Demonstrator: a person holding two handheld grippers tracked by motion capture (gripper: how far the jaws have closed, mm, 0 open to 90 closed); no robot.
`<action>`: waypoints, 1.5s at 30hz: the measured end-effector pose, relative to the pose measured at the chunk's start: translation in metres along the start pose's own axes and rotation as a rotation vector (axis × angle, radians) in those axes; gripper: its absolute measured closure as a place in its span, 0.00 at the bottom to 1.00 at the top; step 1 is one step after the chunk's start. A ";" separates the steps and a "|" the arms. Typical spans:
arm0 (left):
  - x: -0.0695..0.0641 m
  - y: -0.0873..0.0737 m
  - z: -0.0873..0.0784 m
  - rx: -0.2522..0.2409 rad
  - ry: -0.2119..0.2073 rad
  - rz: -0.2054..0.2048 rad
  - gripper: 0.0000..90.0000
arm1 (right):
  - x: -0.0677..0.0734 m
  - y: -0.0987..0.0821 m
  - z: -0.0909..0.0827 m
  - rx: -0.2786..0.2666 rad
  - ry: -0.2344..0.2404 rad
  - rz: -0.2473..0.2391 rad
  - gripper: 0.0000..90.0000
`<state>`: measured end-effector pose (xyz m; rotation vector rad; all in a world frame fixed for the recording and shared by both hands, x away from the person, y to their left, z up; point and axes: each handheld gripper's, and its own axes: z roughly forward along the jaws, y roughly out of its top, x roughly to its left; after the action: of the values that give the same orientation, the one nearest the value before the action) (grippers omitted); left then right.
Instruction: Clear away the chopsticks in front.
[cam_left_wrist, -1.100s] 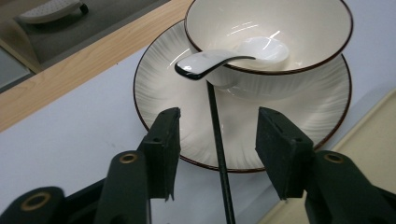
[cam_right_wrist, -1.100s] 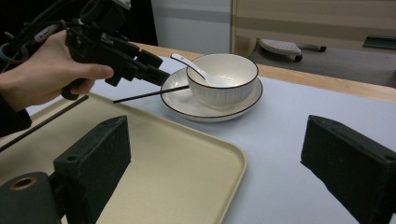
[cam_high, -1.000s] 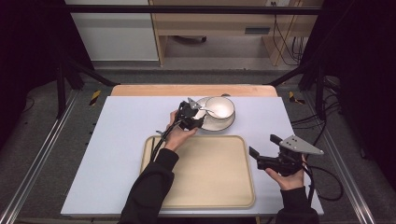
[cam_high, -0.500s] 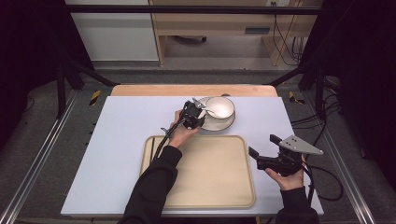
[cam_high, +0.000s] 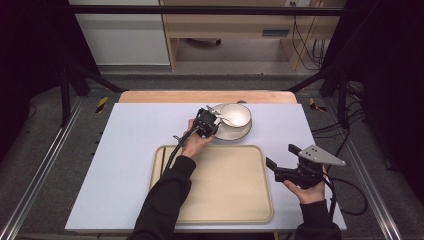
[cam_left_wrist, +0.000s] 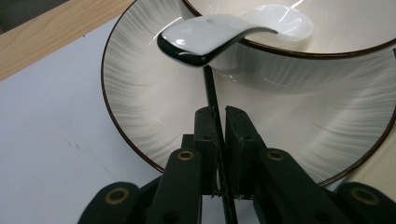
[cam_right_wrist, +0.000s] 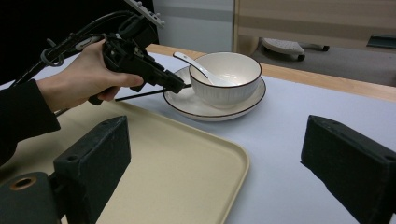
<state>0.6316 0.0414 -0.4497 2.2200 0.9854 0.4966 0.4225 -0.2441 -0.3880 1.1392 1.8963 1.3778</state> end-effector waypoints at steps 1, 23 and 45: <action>0.000 0.000 0.000 0.003 -0.001 -0.002 0.92 | 0.000 0.000 0.000 0.000 0.000 0.000 0.09; -0.001 0.001 -0.006 0.040 0.039 -0.025 0.95 | 0.001 -0.001 0.001 0.005 0.002 0.001 0.09; 0.018 -0.021 -0.068 -0.044 0.110 -0.105 0.95 | 0.003 0.000 0.001 0.003 -0.003 -0.003 0.09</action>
<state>0.5940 0.0936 -0.4143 2.1088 1.1306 0.5925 0.4221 -0.2410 -0.3886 1.1382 1.8982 1.3713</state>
